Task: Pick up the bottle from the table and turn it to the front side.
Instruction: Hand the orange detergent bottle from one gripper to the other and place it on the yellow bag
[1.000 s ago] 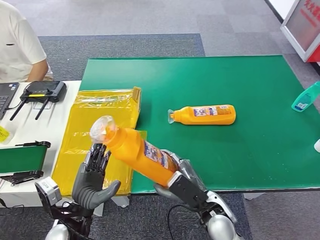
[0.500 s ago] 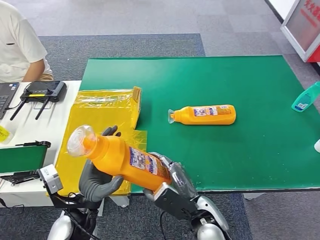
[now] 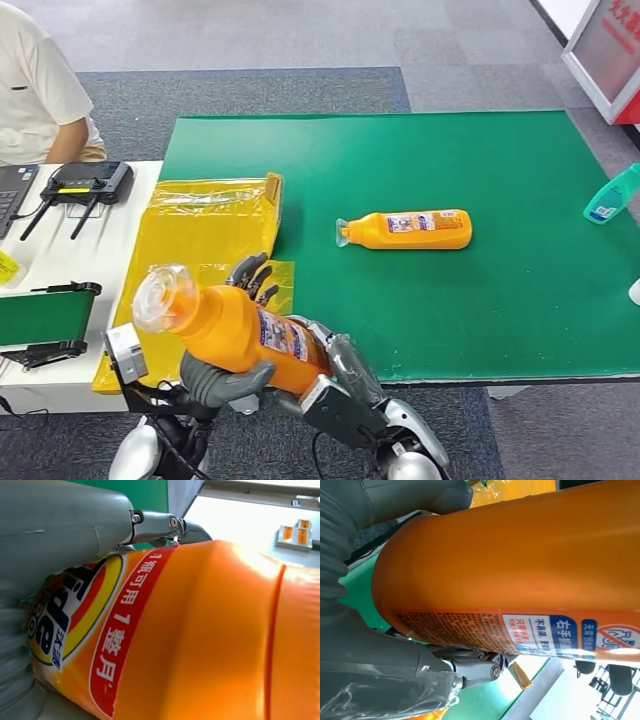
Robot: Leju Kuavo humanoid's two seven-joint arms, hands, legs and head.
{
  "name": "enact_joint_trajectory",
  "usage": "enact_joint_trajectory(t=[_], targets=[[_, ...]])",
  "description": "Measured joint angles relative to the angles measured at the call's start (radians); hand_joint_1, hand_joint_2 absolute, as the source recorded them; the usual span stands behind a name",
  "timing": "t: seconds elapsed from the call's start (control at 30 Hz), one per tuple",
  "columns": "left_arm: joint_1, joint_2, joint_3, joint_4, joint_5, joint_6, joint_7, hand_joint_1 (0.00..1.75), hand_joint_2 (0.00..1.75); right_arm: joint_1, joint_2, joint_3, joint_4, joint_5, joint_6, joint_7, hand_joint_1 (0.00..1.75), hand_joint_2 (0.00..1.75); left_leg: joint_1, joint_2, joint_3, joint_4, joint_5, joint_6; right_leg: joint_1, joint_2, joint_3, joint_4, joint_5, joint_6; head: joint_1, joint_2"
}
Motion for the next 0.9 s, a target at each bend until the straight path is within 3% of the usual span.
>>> enact_joint_trajectory(t=[0.03,0.07,0.17,0.2,0.53,0.9], targets=[[-0.003,0.003,-0.005,0.004,0.001,-0.001,0.001,0.00,1.75,0.000,0.000,0.000,0.002,-0.001,0.000,0.000,1.75,1.75,0.000,0.000,0.000,0.000,0.000,0.000,0.000,0.000,0.000,0.000,0.000,0.000,0.000,0.000],[-0.006,0.007,-0.011,0.007,-0.002,-0.001,0.001,0.13,1.75,-0.001,0.000,-0.001,0.005,-0.001,-0.001,-0.001,1.75,1.75,0.000,0.000,0.000,0.000,0.000,0.000,0.000,0.000,0.000,0.000,0.000,0.000,0.000,0.000],[-0.018,0.018,-0.032,0.015,-0.029,0.007,0.001,1.44,1.75,-0.001,0.000,-0.004,0.013,-0.003,-0.004,-0.001,1.75,1.75,0.000,0.000,0.000,0.000,0.000,0.000,0.000,0.000,0.000,0.000,0.000,0.000,0.000,0.000],[-0.022,0.021,-0.038,0.017,-0.042,0.013,0.001,1.75,1.75,-0.001,0.000,-0.006,0.015,-0.004,-0.005,0.000,1.75,1.75,0.000,0.000,0.000,0.000,0.000,0.000,0.000,0.000,0.000,0.000,0.000,0.000,0.000,0.000],[-0.033,0.027,-0.077,0.020,-0.145,0.073,0.002,1.75,1.75,0.015,-0.001,-0.019,0.021,-0.008,-0.020,0.011,1.75,1.75,0.000,0.000,0.000,0.000,0.000,0.000,0.000,0.000,0.000,0.000,0.000,0.000,0.000,0.000],[-0.071,0.028,-0.170,0.060,-0.244,0.095,0.004,1.75,1.75,0.131,-0.041,-0.066,-0.021,-0.054,-0.097,-0.010,1.75,1.75,0.000,0.000,0.000,0.000,-0.002,0.000,0.000,0.000,-0.001,0.000,0.000,0.000,0.000,0.000]])
